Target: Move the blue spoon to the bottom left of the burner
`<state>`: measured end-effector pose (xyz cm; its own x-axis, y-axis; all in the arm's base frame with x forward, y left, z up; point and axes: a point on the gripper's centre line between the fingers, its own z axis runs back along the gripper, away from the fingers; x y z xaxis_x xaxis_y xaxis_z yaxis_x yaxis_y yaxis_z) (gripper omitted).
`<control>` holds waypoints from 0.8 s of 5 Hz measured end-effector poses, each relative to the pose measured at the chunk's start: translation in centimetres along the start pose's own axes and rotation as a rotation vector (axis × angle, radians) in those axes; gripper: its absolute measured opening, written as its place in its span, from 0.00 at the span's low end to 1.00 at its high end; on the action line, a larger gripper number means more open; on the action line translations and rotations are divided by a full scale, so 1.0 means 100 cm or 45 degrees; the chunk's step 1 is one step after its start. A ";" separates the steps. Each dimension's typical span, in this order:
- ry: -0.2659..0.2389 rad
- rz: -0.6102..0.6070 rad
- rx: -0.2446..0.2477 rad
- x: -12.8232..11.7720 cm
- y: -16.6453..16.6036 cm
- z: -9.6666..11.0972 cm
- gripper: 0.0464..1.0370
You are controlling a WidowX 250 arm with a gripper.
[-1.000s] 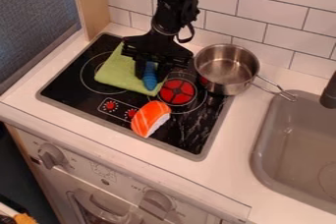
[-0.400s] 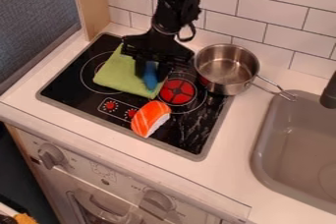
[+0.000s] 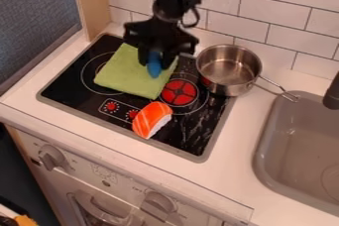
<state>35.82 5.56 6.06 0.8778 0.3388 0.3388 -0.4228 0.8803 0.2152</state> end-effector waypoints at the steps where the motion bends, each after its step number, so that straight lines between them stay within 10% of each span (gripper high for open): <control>1: -0.061 0.071 0.000 0.011 0.017 0.025 0.40; 4: -0.092 0.520 0.108 -0.021 0.096 0.059 0.40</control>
<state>28.58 11.32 12.78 0.6172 0.6274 0.4748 -0.7525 0.6470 0.1232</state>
